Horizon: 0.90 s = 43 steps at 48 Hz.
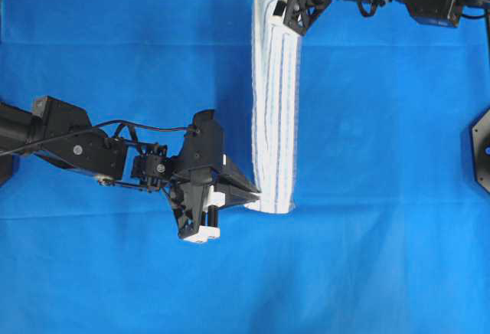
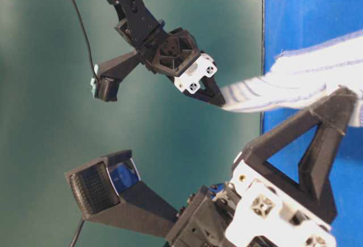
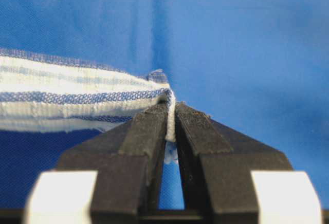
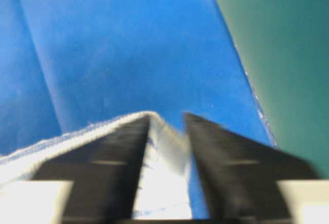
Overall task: Fold the blue towel.
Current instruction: 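Release the vertical strip and move both grippers apart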
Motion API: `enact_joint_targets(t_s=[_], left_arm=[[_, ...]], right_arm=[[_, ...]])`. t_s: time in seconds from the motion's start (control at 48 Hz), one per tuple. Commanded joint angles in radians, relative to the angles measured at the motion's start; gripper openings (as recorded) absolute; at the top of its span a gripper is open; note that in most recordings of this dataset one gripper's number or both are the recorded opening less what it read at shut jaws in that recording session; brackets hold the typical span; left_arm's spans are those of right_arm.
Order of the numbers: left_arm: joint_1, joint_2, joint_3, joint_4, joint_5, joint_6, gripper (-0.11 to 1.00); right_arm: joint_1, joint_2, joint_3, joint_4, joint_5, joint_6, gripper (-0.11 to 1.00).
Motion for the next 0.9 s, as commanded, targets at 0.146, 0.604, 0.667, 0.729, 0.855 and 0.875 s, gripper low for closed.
enact_joint_targets(t_s=[0.146, 0.604, 0.667, 0.729, 0.855, 0.875], left_arm=[[-0.005, -0.123, 0.006, -0.002, 0.086, 0.014, 0.58], [0.072, -0.480, 0.178, 0.003, 0.272, 0.101, 0.76], [0.086, -0.529, 0.209, 0.003, 0.267, 0.112, 0.76], [0.100, -0.597, 0.249, 0.003, 0.250, 0.126, 0.76], [0.137, -0.704, 0.322, 0.003, 0.187, 0.141, 0.76], [0.141, -0.721, 0.333, 0.003, 0.178, 0.144, 0.76]], right_arm=[[0.015, -0.089, 0.003, -0.025, 0.000, 0.002, 0.54], [0.064, -0.402, 0.210, -0.020, -0.023, 0.029, 0.51], [0.074, -0.460, 0.258, -0.017, -0.038, 0.034, 0.51], [0.086, -0.518, 0.308, -0.009, -0.060, 0.041, 0.51], [0.117, -0.647, 0.399, 0.005, -0.083, 0.069, 0.51], [0.127, -0.676, 0.420, 0.006, -0.084, 0.077, 0.51]])
